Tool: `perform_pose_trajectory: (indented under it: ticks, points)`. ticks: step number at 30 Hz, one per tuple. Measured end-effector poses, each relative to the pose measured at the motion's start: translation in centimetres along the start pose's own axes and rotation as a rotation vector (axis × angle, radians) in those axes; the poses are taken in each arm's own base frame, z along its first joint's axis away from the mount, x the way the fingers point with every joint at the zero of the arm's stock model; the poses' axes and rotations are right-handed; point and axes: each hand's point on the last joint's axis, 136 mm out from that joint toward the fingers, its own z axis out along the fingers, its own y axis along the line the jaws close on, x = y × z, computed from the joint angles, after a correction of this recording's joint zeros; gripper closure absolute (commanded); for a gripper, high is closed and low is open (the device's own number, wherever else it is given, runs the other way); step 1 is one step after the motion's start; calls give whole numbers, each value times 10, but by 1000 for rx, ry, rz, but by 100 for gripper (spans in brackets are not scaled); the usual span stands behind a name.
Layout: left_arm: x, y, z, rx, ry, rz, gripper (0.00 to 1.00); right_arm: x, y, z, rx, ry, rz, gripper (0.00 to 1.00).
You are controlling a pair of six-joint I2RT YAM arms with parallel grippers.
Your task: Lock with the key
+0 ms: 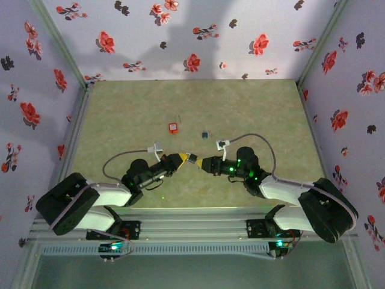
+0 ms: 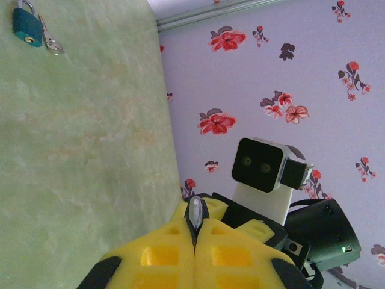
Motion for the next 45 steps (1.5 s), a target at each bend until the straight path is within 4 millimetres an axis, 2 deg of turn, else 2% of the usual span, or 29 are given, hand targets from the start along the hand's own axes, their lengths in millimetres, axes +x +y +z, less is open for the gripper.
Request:
perform_pose_trajectory:
  ticks: [14, 20, 45]
  points:
    - [0, -2, 0, 6, -2, 2, 100, 0, 3, 1, -18, 3, -6, 88]
    - [-2, -1, 0, 3, -10, 1, 100, -1, 3, 0, -20, 2, 9, 100]
    - [-5, 4, -3, -15, -58, -9, 100, 1, 4, 0, -26, 10, 18, 100]
